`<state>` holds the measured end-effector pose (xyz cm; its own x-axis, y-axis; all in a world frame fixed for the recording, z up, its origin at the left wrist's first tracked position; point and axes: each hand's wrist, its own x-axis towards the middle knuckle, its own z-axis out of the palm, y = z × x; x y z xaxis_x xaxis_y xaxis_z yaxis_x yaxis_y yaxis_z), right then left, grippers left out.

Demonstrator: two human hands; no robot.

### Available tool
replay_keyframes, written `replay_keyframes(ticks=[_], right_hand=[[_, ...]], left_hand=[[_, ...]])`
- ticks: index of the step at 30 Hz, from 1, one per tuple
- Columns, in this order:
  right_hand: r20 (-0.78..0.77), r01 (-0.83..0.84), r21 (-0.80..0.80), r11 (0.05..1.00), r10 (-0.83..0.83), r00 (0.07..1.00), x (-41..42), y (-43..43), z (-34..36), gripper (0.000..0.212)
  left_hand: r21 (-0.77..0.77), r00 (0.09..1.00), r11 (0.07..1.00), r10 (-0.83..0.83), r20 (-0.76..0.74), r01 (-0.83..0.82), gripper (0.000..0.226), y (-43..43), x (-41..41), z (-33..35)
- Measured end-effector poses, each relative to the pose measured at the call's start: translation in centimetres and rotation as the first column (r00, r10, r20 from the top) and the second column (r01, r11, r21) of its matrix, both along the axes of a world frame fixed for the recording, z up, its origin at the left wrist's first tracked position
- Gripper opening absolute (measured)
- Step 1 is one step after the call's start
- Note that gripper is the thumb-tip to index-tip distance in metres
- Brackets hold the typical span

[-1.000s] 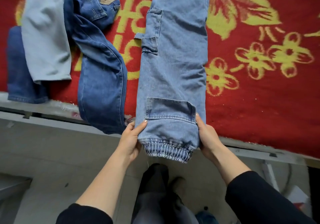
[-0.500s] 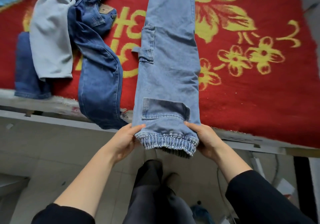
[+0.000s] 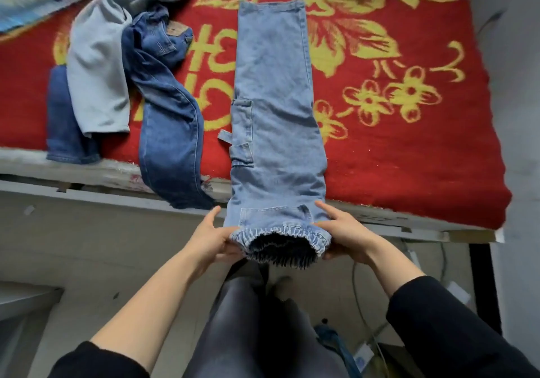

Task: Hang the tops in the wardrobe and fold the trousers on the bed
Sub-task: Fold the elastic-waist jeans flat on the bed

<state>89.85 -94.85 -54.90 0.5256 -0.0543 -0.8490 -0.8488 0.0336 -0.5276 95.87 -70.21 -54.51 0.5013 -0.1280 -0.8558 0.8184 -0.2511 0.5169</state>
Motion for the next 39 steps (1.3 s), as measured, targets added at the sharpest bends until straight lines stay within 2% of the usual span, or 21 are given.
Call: replay_keyframes(ticks=[2, 4, 6, 9, 12, 14, 16, 18, 20, 22, 24, 26, 28, 29, 30, 32, 34, 36, 39], right_hand=[[0.021, 0.031, 0.046, 0.998, -0.032, 0.999, 2.0, -0.7, 0.8, 0.024], [0.063, 0.096, 0.096, 0.991, -0.103, 0.993, 4.4, -1.4, 1.5, 0.014], [0.115, 0.199, 0.128, 0.972, -0.213, 0.970, 7.6, -2.0, 1.9, 0.016], [0.181, 0.350, 0.169, 0.921, -0.378, 0.908, 13.4, -3.1, 2.0, 0.025], [0.170, 0.441, 0.297, 0.847, -0.502, 0.848, 19.6, -4.8, 2.0, 0.034], [0.140, 0.466, 0.358, 0.809, -0.540, 0.830, 23.6, -5.8, 1.3, 0.037], [0.148, 0.443, 0.290, 0.849, -0.497, 0.855, 27.3, -6.3, 0.0, 0.027], [0.178, 0.385, 0.149, 0.911, -0.408, 0.896, 30.5, -6.8, -1.5, 0.016], [0.167, 0.344, 0.046, 0.938, -0.347, 0.923, 33.1, -7.6, -3.1, 0.010], [0.138, 0.337, -0.001, 0.941, -0.334, 0.932, 35.1, -8.4, -4.3, 0.010], [0.146, 0.369, 0.010, 0.929, -0.367, 0.919, 37.1, -9.3, -5.2, 0.013], [0.166, 0.396, 0.043, 0.917, -0.397, 0.902, 39.3, -10.1, -5.8, 0.013], [0.172, 0.401, 0.012, 0.916, -0.397, 0.902, 41.1, -10.8, -6.8, 0.016], [0.163, 0.391, -0.041, 0.920, -0.379, 0.911, 41.8, -11.0, -7.6, 0.027], [0.153, 0.355, -0.124, 0.927, -0.335, 0.930, 42.3, -11.1, -8.5, 0.038], [0.126, 0.164, -0.370, 0.914, -0.126, 0.984, 42.8, -11.3, -10.1, 0.050], [0.064, -0.029, -0.569, 0.822, 0.080, 0.995, 42.9, -11.2, -10.8, 0.051], [0.019, -0.095, -0.608, 0.789, 0.134, 0.991, 42.9, -10.8, -11.2, 0.054], [-0.032, -0.146, -0.610, 0.779, 0.160, 0.987, 42.9, -10.3, -12.2, 0.054]], left_hand=[[-0.028, 0.995, 0.999, 0.020, 0.097, -0.017, 0.042, -0.7, 2.7, 1.2], [-0.079, 0.987, 0.996, 0.063, 0.150, -0.051, 0.020, -1.4, 5.6, 2.2], [-0.168, 0.976, 0.980, 0.135, 0.169, -0.106, 0.012, -2.5, 8.6, 2.7], [-0.241, 0.957, 0.952, 0.235, 0.169, -0.191, 0.019, -5.1, 14.1, 2.8], [-0.345, 0.925, 0.882, 0.371, 0.086, -0.321, 0.017, -7.5, 20.9, 2.3], [-0.380, 0.924, 0.870, 0.372, 0.084, -0.315, 0.012, -9.0, 25.3, 1.4], [-0.292, 0.945, 0.943, 0.233, 0.229, -0.162, 0.014, -10.2, 28.9, -0.8], [-0.035, 0.920, 0.999, 0.008, 0.393, 0.006, 0.017, -11.0, 32.0, -3.5], [0.214, 0.874, 0.971, -0.196, 0.445, 0.109, 0.026, -11.5, 34.8, -5.5], [0.350, 0.816, 0.919, -0.340, 0.467, 0.183, 0.024, -12.0, 37.5, -6.7], [0.405, 0.761, 0.893, -0.398, 0.512, 0.195, 0.017, -12.7, 39.7, -7.3], [0.393, 0.741, 0.908, -0.361, 0.566, 0.143, 0.014, -13.4, 41.5, -7.9], [0.370, 0.756, 0.922, -0.321, 0.570, 0.113, 0.022, -14.0, 42.9, -9.1], [0.376, 0.771, 0.918, -0.331, 0.544, 0.128, 0.031, -14.3, 43.2, -10.0], [0.404, 0.784, 0.899, -0.369, 0.499, 0.167, 0.039, -14.5, 43.4, -11.0], [0.520, 0.765, 0.810, -0.509, 0.394, 0.270, 0.046, -14.9, 43.2, -12.8], [0.606, 0.740, 0.727, -0.593, 0.317, 0.323, 0.041, -15.1, 42.7, -13.9], [0.600, 0.750, 0.744, -0.568, 0.338, 0.294, 0.028, -15.1, 42.8, -14.5], [0.507, 0.750, 0.826, -0.494, 0.440, 0.247, 0.014, -14.7, 43.7, -15.5]])
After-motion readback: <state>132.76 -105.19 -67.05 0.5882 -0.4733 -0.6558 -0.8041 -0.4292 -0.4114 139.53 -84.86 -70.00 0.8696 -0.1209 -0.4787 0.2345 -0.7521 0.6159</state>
